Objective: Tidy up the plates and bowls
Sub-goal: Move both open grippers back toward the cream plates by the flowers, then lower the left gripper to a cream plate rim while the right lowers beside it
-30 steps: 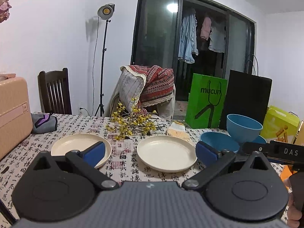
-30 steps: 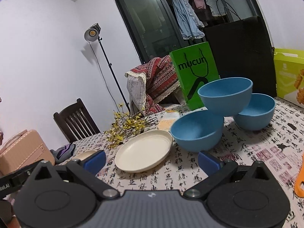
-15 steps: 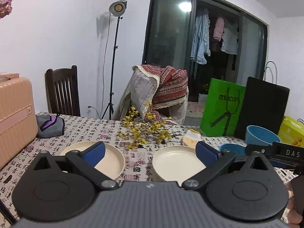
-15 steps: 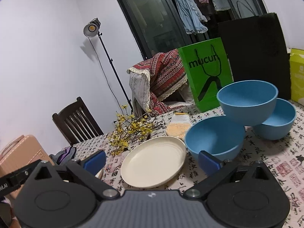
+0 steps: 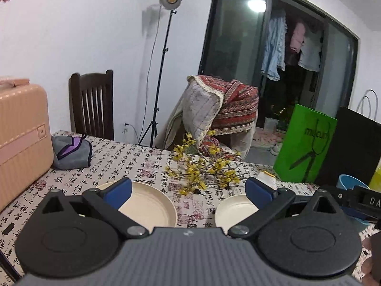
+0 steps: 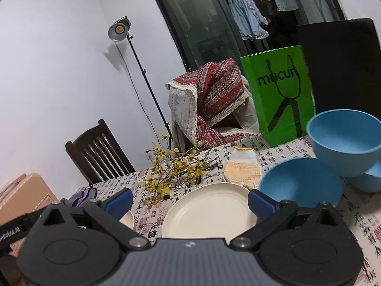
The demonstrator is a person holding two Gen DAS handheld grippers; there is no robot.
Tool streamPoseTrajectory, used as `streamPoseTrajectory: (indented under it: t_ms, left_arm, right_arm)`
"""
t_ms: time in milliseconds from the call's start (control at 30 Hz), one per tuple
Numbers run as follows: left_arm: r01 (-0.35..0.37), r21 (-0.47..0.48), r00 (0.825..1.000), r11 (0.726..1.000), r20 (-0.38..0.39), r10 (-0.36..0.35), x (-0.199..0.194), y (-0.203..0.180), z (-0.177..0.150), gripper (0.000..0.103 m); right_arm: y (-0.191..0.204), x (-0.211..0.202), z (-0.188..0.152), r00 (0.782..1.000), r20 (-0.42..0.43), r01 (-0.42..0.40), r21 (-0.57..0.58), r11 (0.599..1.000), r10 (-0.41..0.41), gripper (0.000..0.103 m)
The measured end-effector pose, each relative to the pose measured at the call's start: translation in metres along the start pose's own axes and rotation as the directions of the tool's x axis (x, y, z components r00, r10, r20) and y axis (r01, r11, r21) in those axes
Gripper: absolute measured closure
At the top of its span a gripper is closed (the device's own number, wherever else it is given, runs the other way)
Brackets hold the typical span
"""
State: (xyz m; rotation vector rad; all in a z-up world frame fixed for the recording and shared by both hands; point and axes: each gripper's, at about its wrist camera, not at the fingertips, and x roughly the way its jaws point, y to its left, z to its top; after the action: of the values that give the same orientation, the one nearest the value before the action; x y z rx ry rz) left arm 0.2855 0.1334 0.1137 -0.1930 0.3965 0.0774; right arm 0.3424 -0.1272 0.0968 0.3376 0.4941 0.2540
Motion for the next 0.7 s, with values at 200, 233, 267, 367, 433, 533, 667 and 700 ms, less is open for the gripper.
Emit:
streamPoseTrajectory:
  t_ms: [200, 233, 267, 367, 433, 533, 667, 700]
  left_arm:
    - [-0.055, -0.016, 0.998, 0.998, -0.024, 0.054, 0.024, 0.023, 0.002, 0.000]
    - [-0.061, -0.018, 0.998, 0.998, -0.027, 0.061, 0.026, 0.027, 0.002, 0.000]
    - [-0.068, -0.018, 0.997, 0.998, -0.031, 0.067, 0.029, 0.031, 0.002, 0.000]
    - [-0.087, -0.014, 0.996, 0.996, -0.038, 0.087, 0.037, 0.043, 0.002, 0.000]
    - [-0.103, -0.011, 0.994, 0.995, -0.042, 0.103, 0.042, 0.051, 0.003, 0.000]
    - [-0.125, -0.015, 0.991, 0.992, -0.048, 0.124, 0.050, 0.063, 0.005, 0.000]
    - [-0.144, -0.028, 0.988, 0.989, -0.056, 0.142, 0.058, 0.077, 0.004, 0.000]
    - [-0.147, -0.030, 0.988, 0.989, -0.060, 0.145, 0.060, 0.081, 0.004, 0.000]
  right_arm:
    - [0.018, 0.027, 0.002, 1.000, -0.023, -0.012, -0.021, 1.000, 0.011, 0.000]
    - [0.021, 0.032, 0.002, 1.000, -0.026, -0.015, -0.024, 1.000, 0.014, 0.000]
    - [0.024, 0.036, 0.002, 0.999, -0.029, -0.017, -0.026, 1.000, 0.016, 0.000]
    - [0.031, 0.049, 0.001, 0.999, -0.039, -0.026, -0.024, 0.999, 0.025, 0.000]
    - [0.035, 0.056, 0.001, 0.998, -0.047, -0.031, -0.020, 0.999, 0.030, 0.000]
    - [0.039, 0.067, -0.001, 0.998, -0.053, -0.030, -0.016, 0.999, 0.029, 0.000]
    - [0.044, 0.080, -0.003, 0.998, -0.048, -0.030, -0.019, 0.999, 0.029, 0.000]
    - [0.046, 0.084, -0.004, 0.998, -0.050, -0.034, -0.019, 0.999, 0.033, 0.000]
